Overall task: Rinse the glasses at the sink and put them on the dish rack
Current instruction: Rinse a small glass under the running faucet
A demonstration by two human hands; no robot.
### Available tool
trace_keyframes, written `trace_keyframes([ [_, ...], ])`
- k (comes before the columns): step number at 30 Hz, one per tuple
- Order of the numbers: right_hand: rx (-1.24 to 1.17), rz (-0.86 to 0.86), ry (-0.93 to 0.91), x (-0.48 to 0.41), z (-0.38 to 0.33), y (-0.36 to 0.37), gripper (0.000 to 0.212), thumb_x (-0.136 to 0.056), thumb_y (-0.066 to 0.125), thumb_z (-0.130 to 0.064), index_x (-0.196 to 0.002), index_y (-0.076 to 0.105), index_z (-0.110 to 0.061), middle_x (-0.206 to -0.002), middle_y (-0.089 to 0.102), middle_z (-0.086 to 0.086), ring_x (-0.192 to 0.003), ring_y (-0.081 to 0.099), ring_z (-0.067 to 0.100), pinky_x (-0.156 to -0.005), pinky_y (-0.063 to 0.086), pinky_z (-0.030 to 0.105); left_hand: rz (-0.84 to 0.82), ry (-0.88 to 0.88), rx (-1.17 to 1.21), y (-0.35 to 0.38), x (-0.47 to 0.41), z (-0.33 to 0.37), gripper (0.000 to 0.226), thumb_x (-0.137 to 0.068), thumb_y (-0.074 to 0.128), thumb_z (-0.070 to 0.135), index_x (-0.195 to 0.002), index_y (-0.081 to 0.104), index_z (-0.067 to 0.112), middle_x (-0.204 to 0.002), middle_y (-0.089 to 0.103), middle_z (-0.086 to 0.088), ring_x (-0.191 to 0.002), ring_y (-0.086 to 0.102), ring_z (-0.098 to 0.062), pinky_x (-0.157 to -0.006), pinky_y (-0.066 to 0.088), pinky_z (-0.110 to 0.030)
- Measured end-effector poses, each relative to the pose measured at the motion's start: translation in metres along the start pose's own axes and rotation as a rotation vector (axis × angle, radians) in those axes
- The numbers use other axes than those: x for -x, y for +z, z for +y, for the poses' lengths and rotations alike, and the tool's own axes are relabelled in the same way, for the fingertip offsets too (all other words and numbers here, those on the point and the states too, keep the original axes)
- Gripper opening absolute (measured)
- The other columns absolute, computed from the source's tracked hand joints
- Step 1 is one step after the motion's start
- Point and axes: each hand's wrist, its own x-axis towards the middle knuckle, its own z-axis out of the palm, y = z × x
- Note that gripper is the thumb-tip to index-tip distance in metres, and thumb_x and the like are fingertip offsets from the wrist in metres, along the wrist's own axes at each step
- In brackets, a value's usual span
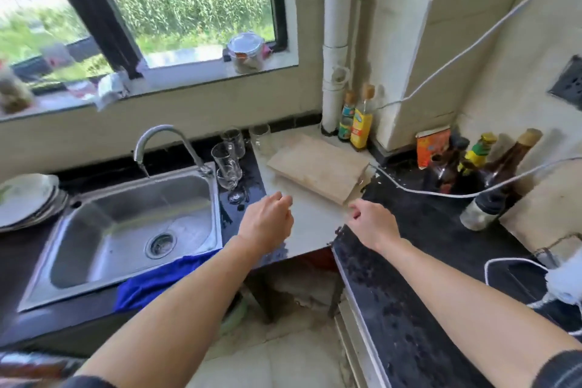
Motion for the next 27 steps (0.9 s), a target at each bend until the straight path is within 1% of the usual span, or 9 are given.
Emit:
trace_keyframes([
  [2,-0.002,-0.04,-0.057,-0.028,-0.03,0.015,0.035,-0.093,0.053,-0.035,-0.124,0.062,-0.021,-0.108,0.069,-0.001,-0.099,0.063,0.023,-0.083,0.049,0.034,-0.002,-0.064,-0.006,-0.001,-0.005,-0.035,0.017,-0.091,0.045,0.018,-0.099,0.057,0.008,-0.102,0.058,-0.01,-0.095,0.058,-0.034,-0.071,0.046,-0.04],
  [8,0.01,-0.133,-0.125,-0.096,-0.112,0.071,0.034,-0.091,0.053,-0.035,-0.122,0.062,-0.023,-0.108,0.069,-0.002,-0.096,0.063,0.023,-0.079,0.052,0.035,-0.005,-0.148,0.017,0.003,-0.022,-0.138,0.015,-0.091,0.046,0.02,-0.095,0.057,0.01,-0.1,0.06,-0.011,-0.098,0.059,-0.034,-0.072,0.046,-0.041],
  [13,0.036,-0.176,-0.168,-0.144,-0.178,0.112,0.03,-0.089,0.058,-0.034,-0.115,0.063,-0.019,-0.109,0.068,0.002,-0.098,0.062,0.024,-0.076,0.049,0.03,-0.058,-0.201,0.01,0.008,-0.032,-0.22,0.023,-0.093,0.044,0.023,-0.104,0.059,0.011,-0.106,0.06,-0.008,-0.103,0.058,-0.029,-0.079,0.046,-0.037],
  [15,0.037,-0.191,-0.197,-0.157,-0.201,0.125,0.037,-0.089,0.06,-0.037,-0.122,0.06,-0.021,-0.113,0.066,0.001,-0.101,0.061,0.022,-0.072,0.043,0.027,-0.086,-0.232,0.008,0.01,-0.035,-0.245,0.024,-0.093,0.043,0.023,-0.106,0.059,0.012,-0.108,0.059,-0.007,-0.104,0.057,-0.027,-0.079,0.045,-0.036],
  [17,0.03,-0.222,-0.216,-0.169,-0.219,0.137,0.048,-0.088,0.062,-0.042,-0.131,0.054,-0.022,-0.118,0.063,0.0,-0.104,0.059,0.02,-0.072,0.041,0.026,-0.096,-0.256,0.019,0.012,-0.036,-0.265,0.024,-0.094,0.043,0.023,-0.108,0.059,0.012,-0.109,0.059,-0.006,-0.104,0.057,-0.027,-0.078,0.044,-0.036],
  [20,0.053,-0.269,-0.246,-0.186,-0.238,0.158,0.068,-0.081,0.066,-0.051,-0.139,0.043,-0.024,-0.13,0.056,0.001,-0.114,0.056,0.022,-0.087,0.047,0.034,-0.147,-0.318,0.034,0.018,-0.039,-0.285,0.025,-0.094,0.042,0.021,-0.111,0.058,0.011,-0.111,0.059,-0.007,-0.103,0.056,-0.028,-0.076,0.041,-0.034],
  [22,0.084,-0.31,-0.234,-0.196,-0.245,0.169,0.076,-0.079,0.066,-0.054,-0.144,0.035,-0.028,-0.137,0.05,0.001,-0.117,0.055,0.025,-0.091,0.048,0.036,-0.184,-0.369,0.04,0.024,-0.041,-0.295,0.026,-0.095,0.041,0.021,-0.113,0.057,0.011,-0.113,0.058,-0.007,-0.102,0.056,-0.029,-0.077,0.041,-0.034],
  [24,0.113,-0.315,-0.242,-0.204,-0.248,0.177,0.078,-0.08,0.066,-0.055,-0.145,0.031,-0.031,-0.136,0.048,0.001,-0.116,0.056,0.027,-0.086,0.048,0.034,-0.205,-0.427,0.059,0.031,-0.04,-0.302,0.027,-0.095,0.041,0.022,-0.114,0.057,0.011,-0.115,0.057,-0.007,-0.1,0.057,-0.03,-0.077,0.044,-0.037],
  [27,0.116,-0.279,-0.284,-0.214,-0.248,0.185,0.07,-0.083,0.063,-0.054,-0.142,0.034,-0.031,-0.131,0.053,-0.001,-0.113,0.057,0.024,-0.081,0.046,0.031,-0.206,-0.523,0.105,0.042,-0.036,-0.309,0.025,-0.095,0.043,0.022,-0.112,0.057,0.012,-0.113,0.058,-0.005,-0.099,0.057,-0.029,-0.075,0.044,-0.035],
])
